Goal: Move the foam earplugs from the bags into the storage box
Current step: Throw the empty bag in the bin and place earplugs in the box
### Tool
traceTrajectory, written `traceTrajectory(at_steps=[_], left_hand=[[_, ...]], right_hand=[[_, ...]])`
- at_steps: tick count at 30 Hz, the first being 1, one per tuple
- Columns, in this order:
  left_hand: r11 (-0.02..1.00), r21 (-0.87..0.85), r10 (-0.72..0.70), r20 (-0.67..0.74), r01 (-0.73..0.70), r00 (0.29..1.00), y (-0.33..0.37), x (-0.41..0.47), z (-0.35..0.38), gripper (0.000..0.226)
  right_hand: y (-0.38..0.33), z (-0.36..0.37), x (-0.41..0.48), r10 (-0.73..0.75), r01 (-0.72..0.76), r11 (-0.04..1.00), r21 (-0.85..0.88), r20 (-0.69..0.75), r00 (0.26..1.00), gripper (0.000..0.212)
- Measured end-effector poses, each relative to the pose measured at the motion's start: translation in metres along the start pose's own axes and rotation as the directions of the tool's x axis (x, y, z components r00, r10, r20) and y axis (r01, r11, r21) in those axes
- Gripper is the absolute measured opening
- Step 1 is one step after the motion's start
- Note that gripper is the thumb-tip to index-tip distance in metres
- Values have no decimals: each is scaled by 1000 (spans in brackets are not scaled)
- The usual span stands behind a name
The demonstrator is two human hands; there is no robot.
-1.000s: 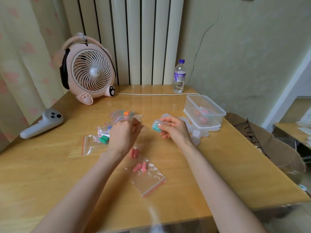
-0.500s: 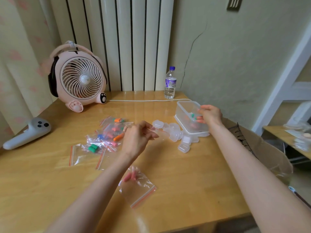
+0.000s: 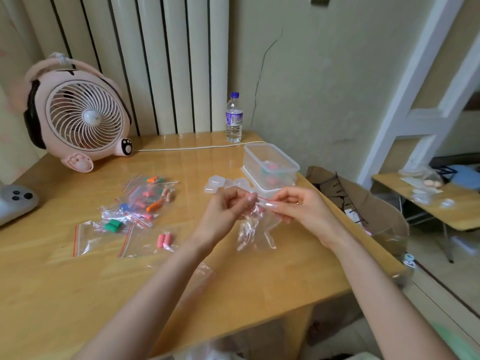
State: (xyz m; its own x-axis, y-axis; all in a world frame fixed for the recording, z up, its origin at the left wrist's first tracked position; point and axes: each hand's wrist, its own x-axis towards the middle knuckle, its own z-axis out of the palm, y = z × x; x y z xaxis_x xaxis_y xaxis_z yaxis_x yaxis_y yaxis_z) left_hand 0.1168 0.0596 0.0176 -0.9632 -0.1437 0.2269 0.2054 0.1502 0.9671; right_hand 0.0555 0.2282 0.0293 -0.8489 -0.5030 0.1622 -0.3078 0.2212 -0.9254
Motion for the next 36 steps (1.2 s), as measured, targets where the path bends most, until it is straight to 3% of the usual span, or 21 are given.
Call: traceTrajectory(at_steps=[4,8,10,16,21,26,29,33,36], left_hand=[[1000,5,11,58,-11,998,7,-13,27,13],[995,71,-89,343,69,935,9,-33,68,38],[985,168,-101,424,31,900,5,-43,91,35],[966,258,-109,430,-6,896,-6,-49,129,26],[936,337,-42,391,-101,919,-10,-53,155,24],[977,200,-19,437,-77,899,-14,-66,179,24],[976,188,3,493,-110,870,-17,-73,190,20],[970,205,10,510,-133,860,-21,-74,197,19],[971,195,19,519,-140,854,-21,-73,198,15]], right_hand=[[11,-31,-50,66,-65,998,22,-32,997,5],[22,-57,-97,99,-73,987,144,-181,978,11],[29,-70,-116,109,-59,980,189,-261,959,14],[57,-105,-167,157,-95,983,156,-456,876,6],[114,-123,-203,301,-304,949,82,-527,795,8],[215,-119,-237,548,-687,724,-61,-553,627,25],[271,-107,-257,628,-809,580,-89,-583,515,28],[312,-98,-276,645,-864,443,-239,-584,493,14],[315,-92,-282,675,-850,443,-284,-518,525,7]])
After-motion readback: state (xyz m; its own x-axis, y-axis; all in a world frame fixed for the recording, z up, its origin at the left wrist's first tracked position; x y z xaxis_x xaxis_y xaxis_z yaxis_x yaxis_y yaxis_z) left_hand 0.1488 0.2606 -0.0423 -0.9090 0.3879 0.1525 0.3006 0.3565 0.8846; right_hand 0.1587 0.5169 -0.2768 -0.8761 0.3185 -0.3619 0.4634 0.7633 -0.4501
